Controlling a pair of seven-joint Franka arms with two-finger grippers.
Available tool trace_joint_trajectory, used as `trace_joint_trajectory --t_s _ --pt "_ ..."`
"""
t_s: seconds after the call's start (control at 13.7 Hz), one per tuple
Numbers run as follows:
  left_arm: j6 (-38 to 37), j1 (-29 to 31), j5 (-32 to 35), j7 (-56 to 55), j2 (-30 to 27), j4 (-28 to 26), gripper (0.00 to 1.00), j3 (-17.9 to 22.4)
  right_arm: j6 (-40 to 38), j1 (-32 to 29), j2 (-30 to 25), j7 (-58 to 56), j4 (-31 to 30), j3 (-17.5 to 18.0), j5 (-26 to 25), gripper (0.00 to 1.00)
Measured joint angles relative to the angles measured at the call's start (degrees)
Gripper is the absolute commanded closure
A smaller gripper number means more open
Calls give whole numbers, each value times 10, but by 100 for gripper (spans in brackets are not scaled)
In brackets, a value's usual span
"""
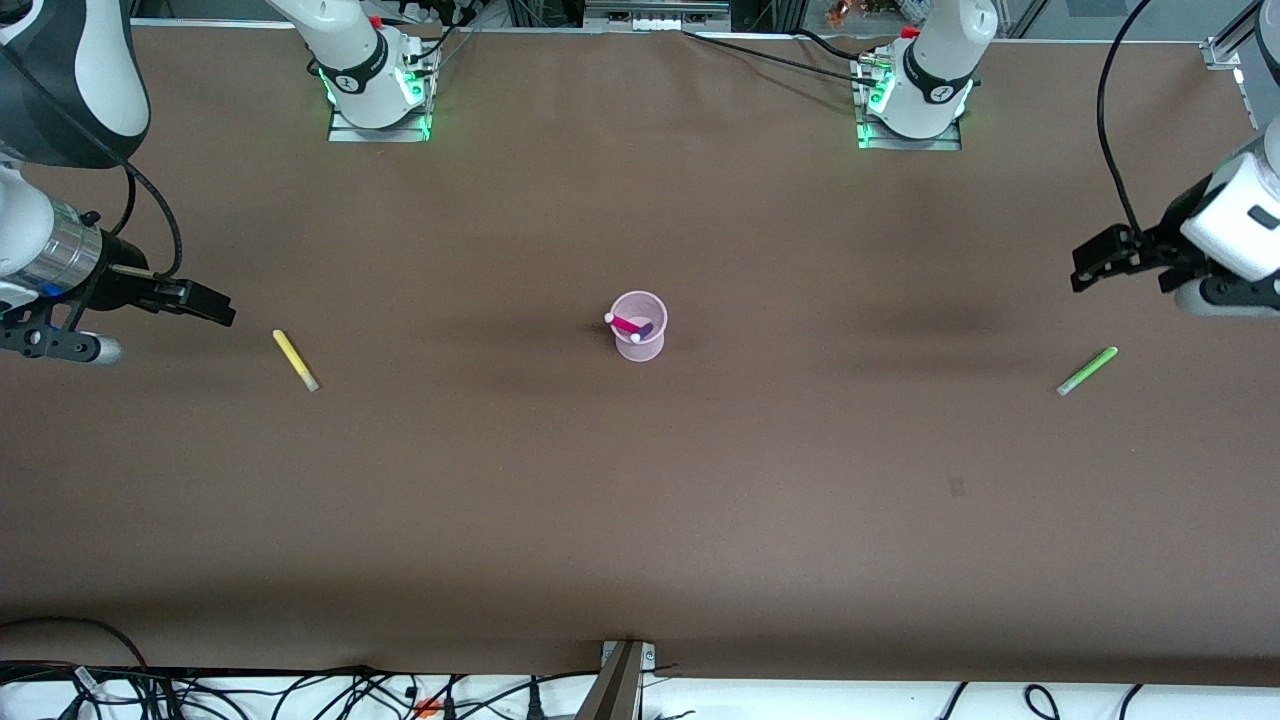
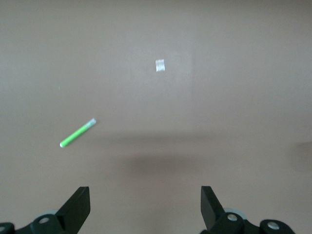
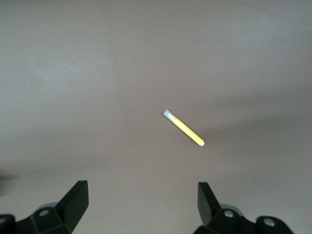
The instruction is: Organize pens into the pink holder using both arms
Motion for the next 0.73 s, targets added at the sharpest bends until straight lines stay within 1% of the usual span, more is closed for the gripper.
trace_joint_trajectory --t_s 0.07,0.22,0.73 --pt "6 4 0 -1 -22 -28 0 -8 0 0 0 0 0 0 0 1" --pt "13 12 0 -10 -43 -57 0 -34 2 -1 0 0 0 0 0 1" --pt "23 16 0 -6 -27 -51 0 -43 4 -1 0 0 0 0 0 1"
